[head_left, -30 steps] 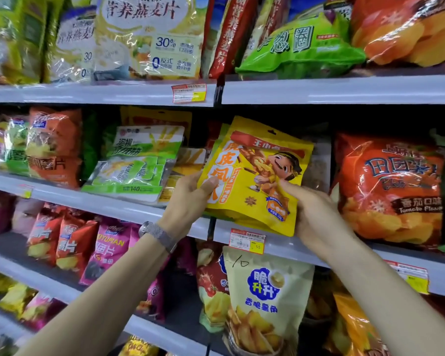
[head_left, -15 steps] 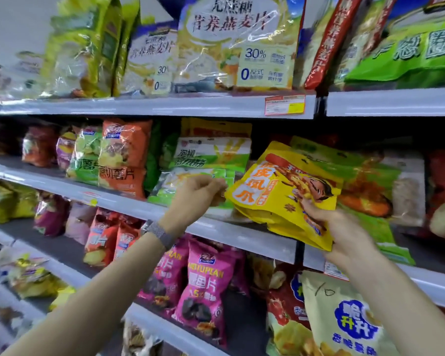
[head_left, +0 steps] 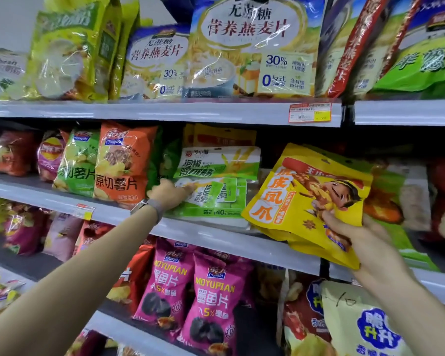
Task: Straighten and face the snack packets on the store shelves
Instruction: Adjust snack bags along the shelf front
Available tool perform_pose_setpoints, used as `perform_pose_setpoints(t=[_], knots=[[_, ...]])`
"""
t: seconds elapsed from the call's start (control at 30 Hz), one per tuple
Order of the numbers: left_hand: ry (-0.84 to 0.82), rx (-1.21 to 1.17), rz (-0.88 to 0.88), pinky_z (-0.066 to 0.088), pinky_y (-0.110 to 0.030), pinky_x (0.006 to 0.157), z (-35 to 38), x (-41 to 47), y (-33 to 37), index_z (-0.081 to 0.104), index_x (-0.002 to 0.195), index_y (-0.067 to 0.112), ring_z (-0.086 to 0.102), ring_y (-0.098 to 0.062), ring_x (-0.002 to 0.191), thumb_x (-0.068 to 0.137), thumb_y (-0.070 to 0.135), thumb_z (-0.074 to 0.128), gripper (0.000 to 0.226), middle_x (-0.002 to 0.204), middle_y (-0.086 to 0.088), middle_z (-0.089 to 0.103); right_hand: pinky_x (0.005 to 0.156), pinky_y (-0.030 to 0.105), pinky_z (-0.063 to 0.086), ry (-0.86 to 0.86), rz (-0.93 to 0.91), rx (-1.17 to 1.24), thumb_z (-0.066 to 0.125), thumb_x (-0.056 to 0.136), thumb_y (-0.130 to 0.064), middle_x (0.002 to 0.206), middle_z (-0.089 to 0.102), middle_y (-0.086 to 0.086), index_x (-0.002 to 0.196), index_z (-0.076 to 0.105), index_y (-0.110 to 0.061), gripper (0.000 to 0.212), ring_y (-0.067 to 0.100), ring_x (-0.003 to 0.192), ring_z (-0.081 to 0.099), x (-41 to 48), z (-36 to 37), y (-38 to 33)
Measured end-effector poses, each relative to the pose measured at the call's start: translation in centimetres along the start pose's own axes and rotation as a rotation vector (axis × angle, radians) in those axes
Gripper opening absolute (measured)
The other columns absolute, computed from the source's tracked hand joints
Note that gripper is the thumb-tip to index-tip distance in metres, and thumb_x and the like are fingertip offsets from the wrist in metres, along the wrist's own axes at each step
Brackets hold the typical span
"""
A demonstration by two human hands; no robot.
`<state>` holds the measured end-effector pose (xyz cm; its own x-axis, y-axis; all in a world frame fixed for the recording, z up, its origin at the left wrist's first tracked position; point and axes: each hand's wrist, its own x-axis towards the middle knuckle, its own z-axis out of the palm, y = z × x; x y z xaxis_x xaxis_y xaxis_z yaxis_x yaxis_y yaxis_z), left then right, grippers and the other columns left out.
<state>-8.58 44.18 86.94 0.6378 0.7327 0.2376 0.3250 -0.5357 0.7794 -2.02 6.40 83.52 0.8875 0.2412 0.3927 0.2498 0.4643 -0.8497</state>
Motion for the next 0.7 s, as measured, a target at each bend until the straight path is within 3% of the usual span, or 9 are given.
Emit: perform_pose_setpoints(t=[0.1,0.17,0.23,0.3,0.43,0.5,0.6,0.63,0.7], knots=[[0.057,-0.024,-0.028,0.034,-0.049,0.12,-0.3,0.9,0.3,0.053,0.142,0.0,0.043,-0.042,0.14,0.06,0.092,0.073,0.124,0.148,-0.024,0.052,0.069,0.042,0.066,0.044,-0.055,-0.041,0.081,0.07,-0.012,0.107,0.08,0.008,0.121,0.072,-0.015,0.052,0.031,0.095,0.078,-0.6,-0.2,-0.7],[0.059,-0.138,-0.025,0.049,-0.044,0.105,-0.5,1.4,0.3,0.067,0.117,0.001,0.062,-0.035,0.113,0.044,0.09,0.082,0.115,0.122,-0.016,0.069,0.066,0.041,0.065,0.06,-0.063,-0.048,0.08,0.076,-0.008,0.106,0.08,0.008,0.122,0.072,-0.015,0.047,0.03,0.092,0.079,-0.8,-0.3,-1.3],[0.054,-0.24,-0.003,0.053,-0.037,0.086,-0.8,1.5,0.7,0.07,0.107,-0.001,0.065,-0.027,0.091,0.051,0.073,0.093,0.096,0.105,-0.011,0.073,0.061,0.038,0.064,0.082,-0.063,-0.054,0.077,0.082,-0.003,0.103,0.08,0.009,0.119,0.072,-0.013,0.038,0.028,0.088,0.079,-0.9,-0.6,-2.0],[0.033,-0.302,0.008,0.055,-0.037,0.089,-1.3,1.4,1.6,0.069,0.111,-0.003,0.066,-0.026,0.093,0.048,0.067,0.097,0.098,0.107,-0.01,0.072,0.061,0.038,0.064,0.105,-0.066,-0.078,0.078,0.083,-0.003,0.102,0.08,0.009,0.117,0.072,-0.012,0.036,0.028,0.088,0.079,-0.7,-0.9,-2.4],[-0.019,-0.345,0.019,0.056,-0.044,0.104,-1.4,3.4,2.3,0.064,0.133,-0.002,0.069,-0.03,0.114,0.016,0.074,0.099,0.144,0.128,-0.008,0.071,0.082,0.048,0.062,0.17,-0.084,-0.128,0.084,0.073,-0.009,0.103,0.08,0.01,0.117,0.072,-0.013,0.046,0.031,0.093,0.078,-0.5,-1.6,-3.1],[-0.066,-0.426,0.044,0.058,-0.043,0.101,-1.6,2.5,3.3,0.063,0.133,-0.004,0.07,-0.03,0.111,0.025,0.061,0.105,0.133,0.125,-0.012,0.072,0.088,0.053,0.06,0.202,-0.091,-0.142,0.086,0.068,-0.012,0.103,0.08,0.011,0.117,0.073,-0.013,0.051,0.032,0.094,0.078,-0.6,-1.7,-3.4],[-0.113,-0.514,0.05,0.059,-0.038,0.085,-1.7,1.0,4.2,0.064,0.123,-0.01,0.071,-0.027,0.095,0.06,0.03,0.102,0.084,0.112,-0.017,0.074,0.089,0.055,0.059,0.227,-0.097,-0.161,0.086,0.071,-0.01,0.103,0.08,0.012,0.115,0.073,-0.013,0.046,0.033,0.094,0.078,-0.9,-1.9,-3.6],[-0.11,-0.543,0.049,0.058,-0.036,0.081,-1.8,1.0,3.8,0.066,0.116,-0.007,0.07,-0.024,0.089,0.06,0.033,0.103,0.079,0.108,-0.016,0.075,0.089,0.055,0.059,0.23,-0.096,-0.169,0.085,0.073,-0.008,0.103,0.08,0.012,0.115,0.074,-0.013,0.043,0.033,0.094,0.078,-1.0,-2.0,-3.7],[-0.122,-0.576,0.079,0.059,-0.038,0.09,-2.1,1.3,2.7,0.07,0.113,-0.005,0.072,-0.022,0.093,0.041,0.054,0.105,0.1,0.111,-0.016,0.076,0.088,0.055,0.059,0.236,-0.089,-0.187,0.085,0.074,-0.007,0.102,0.08,0.012,0.113,0.073,-0.015,0.042,0.034,0.093,0.078,-1.0,-2.1,-3.8]])
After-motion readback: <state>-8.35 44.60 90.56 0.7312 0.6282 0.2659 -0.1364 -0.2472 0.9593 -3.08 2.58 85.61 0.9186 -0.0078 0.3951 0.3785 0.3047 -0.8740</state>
